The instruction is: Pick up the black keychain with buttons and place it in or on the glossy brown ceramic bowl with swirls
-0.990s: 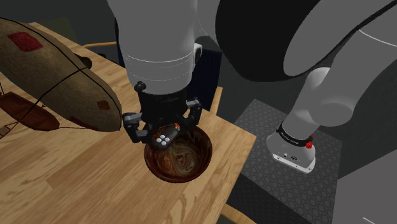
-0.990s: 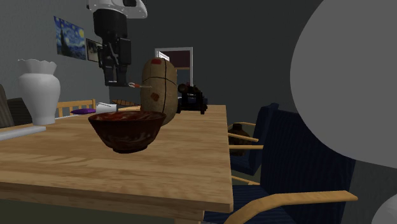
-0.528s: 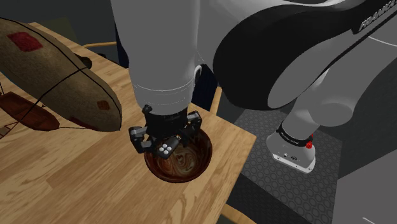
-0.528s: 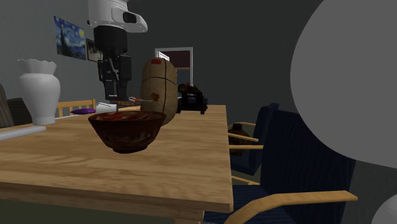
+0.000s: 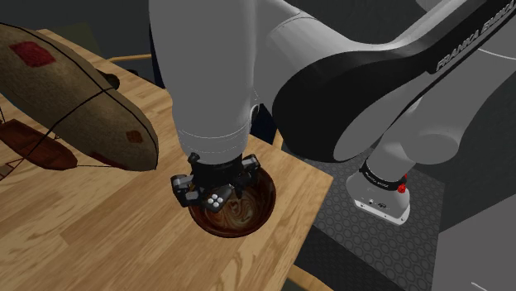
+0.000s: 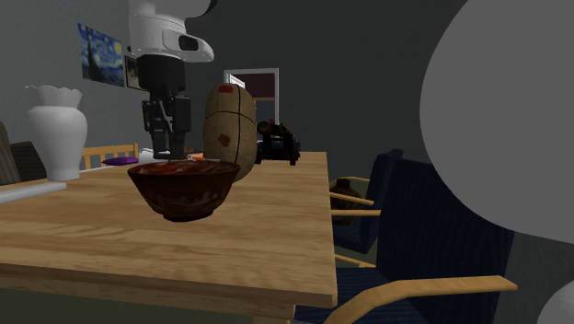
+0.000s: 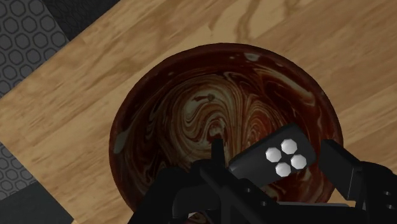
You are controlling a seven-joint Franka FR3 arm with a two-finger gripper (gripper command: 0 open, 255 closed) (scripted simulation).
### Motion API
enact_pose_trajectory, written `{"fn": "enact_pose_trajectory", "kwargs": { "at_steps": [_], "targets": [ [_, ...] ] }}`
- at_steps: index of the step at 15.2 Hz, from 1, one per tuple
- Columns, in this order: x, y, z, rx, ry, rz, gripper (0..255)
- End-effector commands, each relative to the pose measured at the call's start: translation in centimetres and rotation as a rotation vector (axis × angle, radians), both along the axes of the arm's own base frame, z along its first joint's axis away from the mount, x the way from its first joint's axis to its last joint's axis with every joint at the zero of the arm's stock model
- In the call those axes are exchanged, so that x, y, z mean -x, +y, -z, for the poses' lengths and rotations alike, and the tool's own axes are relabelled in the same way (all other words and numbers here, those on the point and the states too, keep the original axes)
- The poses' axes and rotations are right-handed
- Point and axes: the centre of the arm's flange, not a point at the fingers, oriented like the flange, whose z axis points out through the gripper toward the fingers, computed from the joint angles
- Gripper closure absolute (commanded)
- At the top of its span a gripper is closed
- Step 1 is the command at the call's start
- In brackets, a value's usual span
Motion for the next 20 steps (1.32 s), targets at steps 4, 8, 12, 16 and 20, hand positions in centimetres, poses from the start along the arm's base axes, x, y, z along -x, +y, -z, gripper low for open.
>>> {"fn": "enact_pose_trajectory", "kwargs": {
  "at_steps": [4,8,12,16,20],
  "targets": [
    [0.0,0.0,0.0,0.000,0.000,0.000,255],
    [0.0,0.0,0.0,0.000,0.000,0.000,0],
    [0.1,0.0,-2.6,0.000,0.000,0.000,0],
    [0.1,0.0,-5.0,0.000,0.000,0.000,0],
    [0.1,0.0,-5.0,0.000,0.000,0.000,0]
  ]
}}
